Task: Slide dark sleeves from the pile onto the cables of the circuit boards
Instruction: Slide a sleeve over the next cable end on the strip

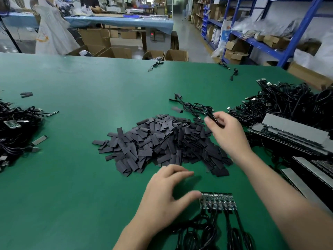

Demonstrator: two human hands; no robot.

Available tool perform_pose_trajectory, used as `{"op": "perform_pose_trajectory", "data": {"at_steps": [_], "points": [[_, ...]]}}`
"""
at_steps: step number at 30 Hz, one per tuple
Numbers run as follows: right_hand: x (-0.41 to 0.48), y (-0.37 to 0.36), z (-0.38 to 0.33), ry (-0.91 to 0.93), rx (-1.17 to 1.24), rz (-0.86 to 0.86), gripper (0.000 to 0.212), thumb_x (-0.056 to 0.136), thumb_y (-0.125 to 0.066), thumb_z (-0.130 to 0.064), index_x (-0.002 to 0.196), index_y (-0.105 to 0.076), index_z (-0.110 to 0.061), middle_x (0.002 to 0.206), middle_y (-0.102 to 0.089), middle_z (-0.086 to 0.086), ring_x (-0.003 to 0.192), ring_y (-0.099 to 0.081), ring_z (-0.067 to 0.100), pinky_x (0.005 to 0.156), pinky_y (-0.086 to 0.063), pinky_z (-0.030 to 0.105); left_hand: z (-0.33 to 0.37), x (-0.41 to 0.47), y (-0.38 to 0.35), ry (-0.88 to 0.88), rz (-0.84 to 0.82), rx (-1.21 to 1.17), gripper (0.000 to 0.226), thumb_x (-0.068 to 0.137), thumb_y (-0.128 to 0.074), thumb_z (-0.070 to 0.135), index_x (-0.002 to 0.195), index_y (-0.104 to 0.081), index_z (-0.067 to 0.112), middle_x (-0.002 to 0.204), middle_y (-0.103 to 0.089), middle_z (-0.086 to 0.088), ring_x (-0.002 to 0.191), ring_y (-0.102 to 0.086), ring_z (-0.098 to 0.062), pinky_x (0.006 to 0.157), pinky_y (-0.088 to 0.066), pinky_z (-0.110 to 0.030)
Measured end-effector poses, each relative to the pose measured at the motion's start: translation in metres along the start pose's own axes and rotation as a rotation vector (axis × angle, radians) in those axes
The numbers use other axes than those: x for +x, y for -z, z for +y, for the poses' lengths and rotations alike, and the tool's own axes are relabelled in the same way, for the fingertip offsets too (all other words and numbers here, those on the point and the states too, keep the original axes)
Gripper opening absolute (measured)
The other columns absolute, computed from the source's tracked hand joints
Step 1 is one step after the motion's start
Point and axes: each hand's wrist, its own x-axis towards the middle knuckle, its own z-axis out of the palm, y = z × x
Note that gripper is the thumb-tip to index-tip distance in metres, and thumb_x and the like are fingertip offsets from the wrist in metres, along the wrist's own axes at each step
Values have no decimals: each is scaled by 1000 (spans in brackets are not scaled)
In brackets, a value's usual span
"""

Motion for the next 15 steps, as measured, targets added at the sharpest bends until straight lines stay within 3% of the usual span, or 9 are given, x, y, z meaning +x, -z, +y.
{"op": "perform_pose_trajectory", "data": {"at_steps": [2, 5, 8, 11, 15], "points": [[37, -13, -2, -17, -80, 20, 19, 103, -61, -36, 109, -66, -19, 101, -63, -16, 104, -57, 9, 85, -42, 29, 2, -1, -4, -40, -96, 105, 78, 79, -42, 93, 135, -61, 43, 123, -44, 34, 122, -37, 10, 106, -34, -23], [87, -34, -1, -55, -177, -7, 27, 106, -55, -35, 122, -61, -15, 94, -59, -6, 82, -54, 13, 75, -49, 37, 2, -3, -8, -33, -194, 184, 89, 72, -36, 101, 141, -54, 47, 126, -37, 32, 122, -28, 6, 106, -26, -23], [124, -55, 6, -86, -273, -61, 25, 106, -53, -31, 123, -58, -14, 91, -62, 0, 70, -54, 16, 61, -39, 32, 1, 0, -10, -43, -239, 191, 82, 72, -42, 97, 138, -56, 51, 127, -36, 32, 124, -28, 4, 103, -20, -19], [148, -72, 14, -120, -349, -94, 25, 106, -52, -28, 124, -57, -12, 98, -65, 8, 79, -55, 27, 67, -39, 34, 0, 3, -9, -50, -258, 156, 73, 73, -50, 92, 133, -60, 52, 125, -41, 33, 122, -29, 6, 100, -19, -15], [165, -87, 27, -188, -408, -126, 30, 103, -56, -24, 130, -56, -10, 111, -65, 13, 91, -56, 28, 74, -40, 33, -2, 7, -9, -34, -262, 77, 65, 72, -59, 85, 127, -60, 50, 123, -50, 33, 118, -35, 12, 98, -22, -16]]}}
